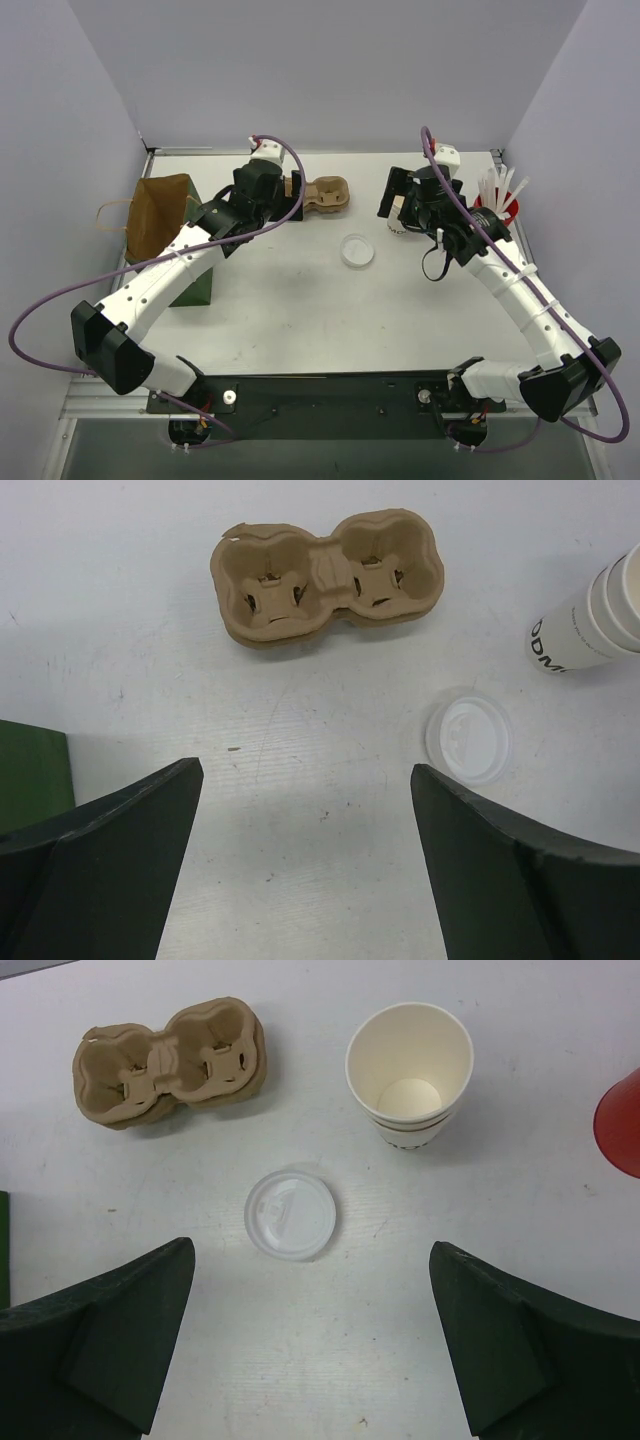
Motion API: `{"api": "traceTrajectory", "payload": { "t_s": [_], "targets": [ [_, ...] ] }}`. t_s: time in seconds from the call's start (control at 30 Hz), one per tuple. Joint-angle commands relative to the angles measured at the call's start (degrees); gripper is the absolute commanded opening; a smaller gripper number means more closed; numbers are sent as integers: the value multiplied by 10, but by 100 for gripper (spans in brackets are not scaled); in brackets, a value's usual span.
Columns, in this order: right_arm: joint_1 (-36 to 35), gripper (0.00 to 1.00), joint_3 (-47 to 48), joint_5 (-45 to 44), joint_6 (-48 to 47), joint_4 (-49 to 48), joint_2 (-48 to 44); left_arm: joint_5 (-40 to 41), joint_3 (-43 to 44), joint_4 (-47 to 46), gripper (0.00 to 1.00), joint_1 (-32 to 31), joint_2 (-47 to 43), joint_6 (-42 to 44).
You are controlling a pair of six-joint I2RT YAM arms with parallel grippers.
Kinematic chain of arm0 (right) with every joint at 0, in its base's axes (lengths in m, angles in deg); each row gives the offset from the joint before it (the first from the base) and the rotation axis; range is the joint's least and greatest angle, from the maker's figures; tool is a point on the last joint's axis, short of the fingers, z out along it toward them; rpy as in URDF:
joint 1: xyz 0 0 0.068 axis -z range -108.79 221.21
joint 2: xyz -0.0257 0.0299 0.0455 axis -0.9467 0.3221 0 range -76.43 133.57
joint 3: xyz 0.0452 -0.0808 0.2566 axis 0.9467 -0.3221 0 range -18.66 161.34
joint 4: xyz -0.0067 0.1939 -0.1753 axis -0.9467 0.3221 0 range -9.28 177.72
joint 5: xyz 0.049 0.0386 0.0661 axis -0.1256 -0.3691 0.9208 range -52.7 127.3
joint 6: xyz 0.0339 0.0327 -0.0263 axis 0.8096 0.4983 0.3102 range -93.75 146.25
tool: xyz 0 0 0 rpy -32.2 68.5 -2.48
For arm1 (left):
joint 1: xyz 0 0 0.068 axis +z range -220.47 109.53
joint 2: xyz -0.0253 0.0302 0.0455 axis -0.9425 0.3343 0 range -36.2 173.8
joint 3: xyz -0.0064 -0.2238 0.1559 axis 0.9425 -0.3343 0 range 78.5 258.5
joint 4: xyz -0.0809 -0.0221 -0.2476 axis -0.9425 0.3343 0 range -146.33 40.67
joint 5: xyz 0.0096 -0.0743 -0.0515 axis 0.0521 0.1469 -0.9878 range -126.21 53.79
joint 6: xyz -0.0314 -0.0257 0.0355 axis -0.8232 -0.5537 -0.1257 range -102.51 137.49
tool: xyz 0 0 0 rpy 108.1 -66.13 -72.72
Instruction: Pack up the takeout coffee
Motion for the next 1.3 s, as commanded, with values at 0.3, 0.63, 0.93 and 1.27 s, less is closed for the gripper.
{"api": "traceTrajectory", "payload": {
  "t_s": [0.3, 0.63, 0.93, 1.27],
  "targets": [
    [51, 89, 31, 0, 13, 28, 55, -64, -33, -37, 88, 8, -41, 31],
    [142, 56, 95, 39, 29, 45, 160, -87, -20, -13, 83, 20, -37, 36],
    [192, 36, 137, 76, 34, 44, 244, -92, -16, -12, 83, 29, -42, 40],
    [195, 26, 167, 84, 33, 50, 307, -94, -10, -7, 82, 36, -40, 40]
  ]
}}
